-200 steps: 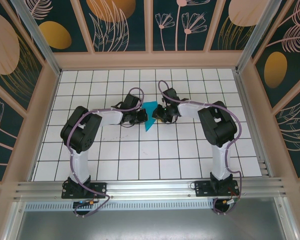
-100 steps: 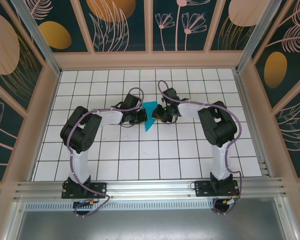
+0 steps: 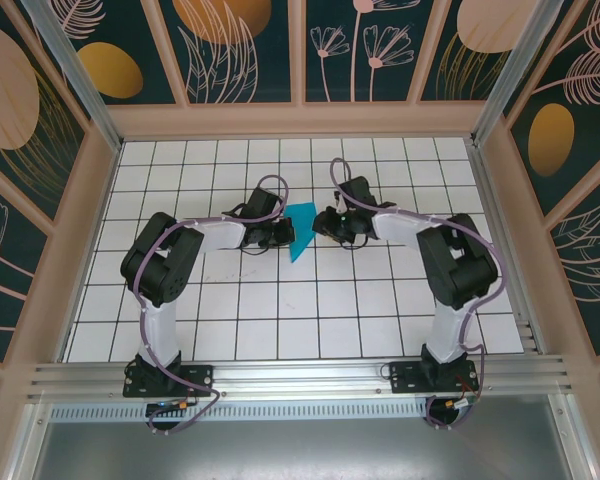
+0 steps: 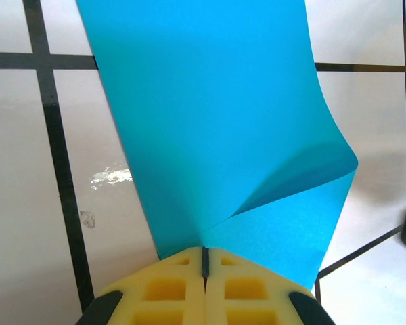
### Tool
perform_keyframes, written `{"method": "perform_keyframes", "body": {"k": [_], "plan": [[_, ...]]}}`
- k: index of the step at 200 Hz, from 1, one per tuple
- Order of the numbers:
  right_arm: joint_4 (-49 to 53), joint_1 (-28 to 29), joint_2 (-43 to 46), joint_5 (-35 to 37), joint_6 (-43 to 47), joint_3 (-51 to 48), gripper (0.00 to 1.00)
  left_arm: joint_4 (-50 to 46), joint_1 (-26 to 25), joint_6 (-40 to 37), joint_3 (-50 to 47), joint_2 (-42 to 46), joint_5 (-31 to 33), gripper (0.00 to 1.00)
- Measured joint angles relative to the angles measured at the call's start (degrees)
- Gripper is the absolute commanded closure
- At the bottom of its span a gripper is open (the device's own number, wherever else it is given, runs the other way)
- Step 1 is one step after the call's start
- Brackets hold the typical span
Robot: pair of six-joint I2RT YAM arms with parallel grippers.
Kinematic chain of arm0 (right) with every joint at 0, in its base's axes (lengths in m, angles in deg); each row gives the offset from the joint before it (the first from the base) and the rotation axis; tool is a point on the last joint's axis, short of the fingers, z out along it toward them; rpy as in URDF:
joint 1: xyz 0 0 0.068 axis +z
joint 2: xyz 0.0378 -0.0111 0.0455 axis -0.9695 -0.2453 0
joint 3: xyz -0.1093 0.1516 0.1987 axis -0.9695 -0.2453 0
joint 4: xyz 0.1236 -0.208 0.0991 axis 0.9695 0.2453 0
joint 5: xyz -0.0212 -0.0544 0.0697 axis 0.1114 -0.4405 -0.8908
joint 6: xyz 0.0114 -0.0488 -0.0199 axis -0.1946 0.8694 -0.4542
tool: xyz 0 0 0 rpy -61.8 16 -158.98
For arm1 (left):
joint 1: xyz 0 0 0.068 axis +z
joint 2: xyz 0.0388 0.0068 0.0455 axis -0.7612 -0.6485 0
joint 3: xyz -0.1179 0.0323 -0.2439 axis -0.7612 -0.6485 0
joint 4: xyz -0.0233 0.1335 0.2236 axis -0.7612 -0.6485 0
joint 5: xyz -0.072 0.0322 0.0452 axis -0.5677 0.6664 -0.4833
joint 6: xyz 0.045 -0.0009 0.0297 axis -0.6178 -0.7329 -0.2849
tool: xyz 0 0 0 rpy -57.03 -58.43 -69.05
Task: Fold a paper plane with a square sheet of paper (pick it up from the middle)
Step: Third fold the triangle at the center of the table.
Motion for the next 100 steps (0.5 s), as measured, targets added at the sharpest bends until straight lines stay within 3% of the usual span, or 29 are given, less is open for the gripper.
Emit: {"method": "perform_keyframes", "body": {"k": [40, 100], "plan": [[-6.49, 1.7, 1.81, -5.4, -0.04, -2.89, 0.93, 0.0, 0.0, 0.0, 0.0, 0.0, -0.2, 0.93], [-13.84, 5.11, -0.24, -11.15, -3.04, -8.04, 0.96, 0.0, 0.0, 0.0, 0.0, 0.0, -0.17, 0.93]]}}
